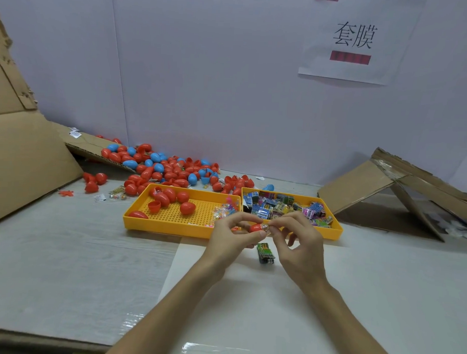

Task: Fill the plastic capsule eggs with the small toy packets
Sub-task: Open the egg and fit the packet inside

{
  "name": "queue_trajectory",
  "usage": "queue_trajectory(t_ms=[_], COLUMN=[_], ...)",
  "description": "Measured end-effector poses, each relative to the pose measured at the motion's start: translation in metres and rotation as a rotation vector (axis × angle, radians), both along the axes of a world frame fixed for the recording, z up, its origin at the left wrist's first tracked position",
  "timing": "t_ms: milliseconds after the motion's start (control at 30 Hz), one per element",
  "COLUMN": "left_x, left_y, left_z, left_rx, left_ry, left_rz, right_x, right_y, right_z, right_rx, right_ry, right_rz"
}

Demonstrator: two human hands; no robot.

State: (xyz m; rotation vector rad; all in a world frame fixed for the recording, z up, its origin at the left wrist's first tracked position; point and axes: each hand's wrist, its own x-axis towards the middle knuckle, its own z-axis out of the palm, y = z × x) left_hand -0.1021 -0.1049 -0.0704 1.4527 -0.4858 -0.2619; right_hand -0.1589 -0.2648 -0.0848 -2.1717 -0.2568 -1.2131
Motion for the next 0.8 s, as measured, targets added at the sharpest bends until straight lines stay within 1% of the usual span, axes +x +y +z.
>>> queue_trajectory(t_ms=[200, 367, 633, 800], left_x=[0.000, 0.000, 0.001, 0.000], left_y=[0.000, 0.000, 0.003, 0.005], left_z=[0.001, 0.001, 0.003, 0.004], left_rx=[-0.007, -0.053, -0.282, -0.403], left_ry=[0.025, 0.075, 0.275, 0.400], left_rz=[0.017, 0.013, -0.056, -0.167], right_x=[0.001, -0.001, -0.003, -0.004], right_y=[0.000, 0.003, 0.013, 0.023], right_z=[-0.001, -0.001, -0.005, -0.005], right_rx=[-0.005, 0.007, -0.099, -0.145], right_ry=[0.020, -0.025, -0.034, -0.134], right_rz=[0.004, -0.020, -0.033, -0.121])
